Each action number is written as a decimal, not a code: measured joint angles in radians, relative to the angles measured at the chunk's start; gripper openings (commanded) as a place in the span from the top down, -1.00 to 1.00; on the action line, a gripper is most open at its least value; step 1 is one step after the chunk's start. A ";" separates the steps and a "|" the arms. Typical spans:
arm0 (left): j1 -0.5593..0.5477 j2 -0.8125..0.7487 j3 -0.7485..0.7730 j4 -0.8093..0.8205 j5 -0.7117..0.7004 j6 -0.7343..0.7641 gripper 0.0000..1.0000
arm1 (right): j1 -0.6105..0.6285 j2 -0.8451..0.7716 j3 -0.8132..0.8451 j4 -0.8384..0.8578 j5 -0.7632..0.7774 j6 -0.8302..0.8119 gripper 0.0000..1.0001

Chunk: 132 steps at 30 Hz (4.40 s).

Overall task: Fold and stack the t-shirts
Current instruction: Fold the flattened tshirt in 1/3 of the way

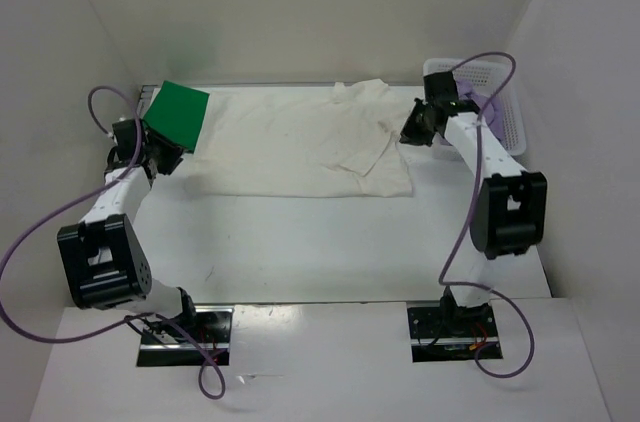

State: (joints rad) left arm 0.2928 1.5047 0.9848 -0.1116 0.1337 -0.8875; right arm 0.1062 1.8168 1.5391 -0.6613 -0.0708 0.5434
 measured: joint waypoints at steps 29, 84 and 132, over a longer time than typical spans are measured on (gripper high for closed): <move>0.054 0.142 -0.204 0.090 0.091 -0.014 0.47 | -0.038 -0.201 -0.642 0.348 0.033 0.283 0.26; 0.072 -0.030 -0.299 0.021 0.104 0.001 1.00 | -0.061 -0.278 -0.716 0.365 0.066 0.292 1.00; -0.122 -0.313 -0.267 -0.278 0.177 0.069 0.22 | 0.087 -0.604 -0.703 -0.210 -0.076 0.217 0.48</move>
State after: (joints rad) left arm 0.1703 1.1915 0.7174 -0.3897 0.3111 -0.8185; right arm 0.1936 1.2125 0.8356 -0.8715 -0.1471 0.7601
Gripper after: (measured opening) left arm 0.405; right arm 0.137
